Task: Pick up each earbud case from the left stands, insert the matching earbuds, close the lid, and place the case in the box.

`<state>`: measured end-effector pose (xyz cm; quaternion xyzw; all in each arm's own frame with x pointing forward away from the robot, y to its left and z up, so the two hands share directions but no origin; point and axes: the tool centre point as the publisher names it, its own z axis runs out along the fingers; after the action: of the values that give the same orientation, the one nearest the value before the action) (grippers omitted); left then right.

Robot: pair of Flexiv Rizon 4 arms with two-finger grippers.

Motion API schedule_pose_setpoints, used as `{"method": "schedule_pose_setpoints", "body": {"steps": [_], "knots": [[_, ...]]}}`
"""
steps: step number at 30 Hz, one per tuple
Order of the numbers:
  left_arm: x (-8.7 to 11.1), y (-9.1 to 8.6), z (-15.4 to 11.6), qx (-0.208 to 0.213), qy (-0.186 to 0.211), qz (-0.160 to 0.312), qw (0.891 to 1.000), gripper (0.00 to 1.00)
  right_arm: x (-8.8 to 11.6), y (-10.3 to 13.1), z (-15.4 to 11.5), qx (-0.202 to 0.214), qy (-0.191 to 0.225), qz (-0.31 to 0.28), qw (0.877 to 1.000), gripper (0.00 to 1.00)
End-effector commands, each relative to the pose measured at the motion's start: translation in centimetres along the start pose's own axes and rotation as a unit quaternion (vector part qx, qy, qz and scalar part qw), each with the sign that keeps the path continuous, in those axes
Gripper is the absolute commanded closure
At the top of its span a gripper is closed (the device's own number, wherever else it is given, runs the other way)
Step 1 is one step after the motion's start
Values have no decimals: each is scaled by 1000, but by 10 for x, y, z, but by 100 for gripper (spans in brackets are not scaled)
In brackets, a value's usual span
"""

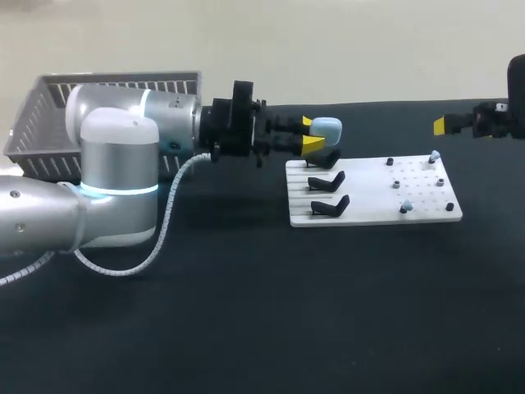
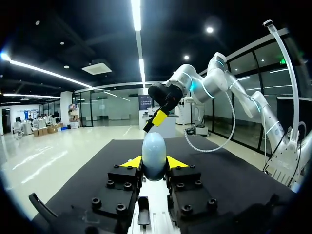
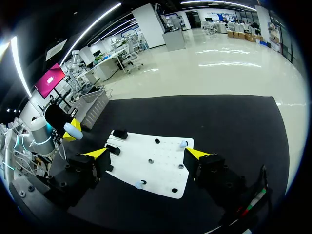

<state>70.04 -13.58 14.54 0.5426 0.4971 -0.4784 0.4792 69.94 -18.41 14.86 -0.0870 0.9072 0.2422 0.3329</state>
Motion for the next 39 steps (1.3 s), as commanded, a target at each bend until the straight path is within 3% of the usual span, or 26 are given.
{"method": "schedule_pose_setpoints", "body": {"steps": [1,11,27,39], "knots": [[6,2,6,-3,-2,0,1000,100,0,0,-1,1,0,0,1000,0],[8,5,6,20,0,12,1000,100,0,0,-1,1,0,0,1000,0],[8,5,6,20,0,12,1000,100,1,1,0,4,-2,-4,1000,0],[8,5,6,20,0,12,1000,100,29,44,-28,20,-19,-28,999,0]]}}
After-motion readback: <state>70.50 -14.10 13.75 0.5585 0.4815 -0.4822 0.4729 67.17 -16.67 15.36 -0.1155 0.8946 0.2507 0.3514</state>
